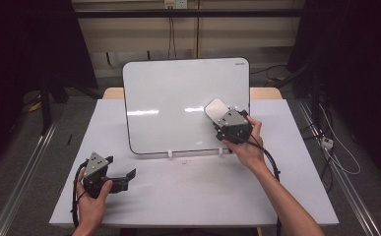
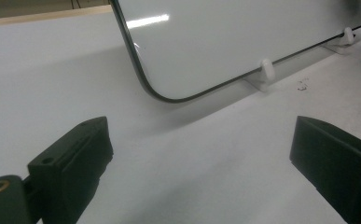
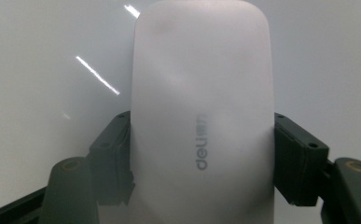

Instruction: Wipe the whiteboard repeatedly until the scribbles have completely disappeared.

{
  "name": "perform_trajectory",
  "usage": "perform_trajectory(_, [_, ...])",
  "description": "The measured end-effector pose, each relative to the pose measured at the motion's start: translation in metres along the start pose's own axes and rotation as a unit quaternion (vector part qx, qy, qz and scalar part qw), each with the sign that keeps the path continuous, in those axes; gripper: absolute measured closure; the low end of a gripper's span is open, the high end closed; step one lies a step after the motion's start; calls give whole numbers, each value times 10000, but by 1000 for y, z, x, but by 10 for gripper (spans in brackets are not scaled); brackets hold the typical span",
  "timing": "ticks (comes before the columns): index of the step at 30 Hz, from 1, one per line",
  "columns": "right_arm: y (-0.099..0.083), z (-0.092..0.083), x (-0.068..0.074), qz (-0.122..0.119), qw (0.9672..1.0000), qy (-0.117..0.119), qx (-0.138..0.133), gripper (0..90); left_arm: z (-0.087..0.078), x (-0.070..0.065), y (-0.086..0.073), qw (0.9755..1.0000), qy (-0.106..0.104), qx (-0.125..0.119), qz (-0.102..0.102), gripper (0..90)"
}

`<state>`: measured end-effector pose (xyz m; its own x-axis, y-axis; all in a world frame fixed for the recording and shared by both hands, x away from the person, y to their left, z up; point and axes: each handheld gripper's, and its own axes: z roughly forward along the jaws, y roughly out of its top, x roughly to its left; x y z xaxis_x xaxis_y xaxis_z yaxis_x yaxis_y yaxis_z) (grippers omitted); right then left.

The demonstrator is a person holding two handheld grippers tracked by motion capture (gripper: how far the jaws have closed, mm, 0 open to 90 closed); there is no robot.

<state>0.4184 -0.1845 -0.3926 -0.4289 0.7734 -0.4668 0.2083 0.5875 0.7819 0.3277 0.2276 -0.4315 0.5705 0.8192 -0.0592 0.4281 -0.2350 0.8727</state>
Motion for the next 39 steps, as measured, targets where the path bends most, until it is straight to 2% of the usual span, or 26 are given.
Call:
perform_trajectory(3, [0,1,-3,16,10000,45,-58,317,0,1,0,10000,10,4,-4,53])
perform_trajectory(10, [0,1,-11,157,9997,-78,-142,317,-2,1,-1,10000,12,-40,-27,52])
perform_trajectory(19, [6,3,-39,590,9977,-297,-139,317,-3,2,-1,10000,21,-45,-14,53])
perform_trajectory(23, [9,4,-48,670,9972,-319,-100,317,-2,2,-1,10000,15,-15,-25,53])
perform_trajectory(25, [11,4,-46,629,9973,-376,-44,317,-1,2,-1,10000,10,-12,-11,53])
perform_trajectory(28, [10,2,-45,599,9976,-340,-33,317,-1,1,0,10000,6,-20,-9,52])
perform_trajectory(32, [8,1,-34,332,9991,-246,4,316,1,0,0,10000,5,8,9,53])
perform_trajectory(33, [8,1,-34,332,9991,-246,4,316,1,0,0,10000,6,0,-3,53])
perform_trajectory(34, [8,1,-25,232,9996,-164,2,317,1,-1,0,10000,-6,-2,2,53])
perform_trajectory(35, [8,1,-25,232,9996,-164,2,317,2,-1,0,10000,-9,8,16,53])
perform_trajectory(36, [7,2,-12,108,9999,-70,2,317,2,-1,0,10000,-12,12,16,53])
perform_trajectory(37, [7,2,-12,108,9999,-70,2,317,2,-1,1,10000,-14,15,12,53])
perform_trajectory(39, [7,2,1,-68,10000,38,9,317,3,-1,1,10000,-20,19,21,53])
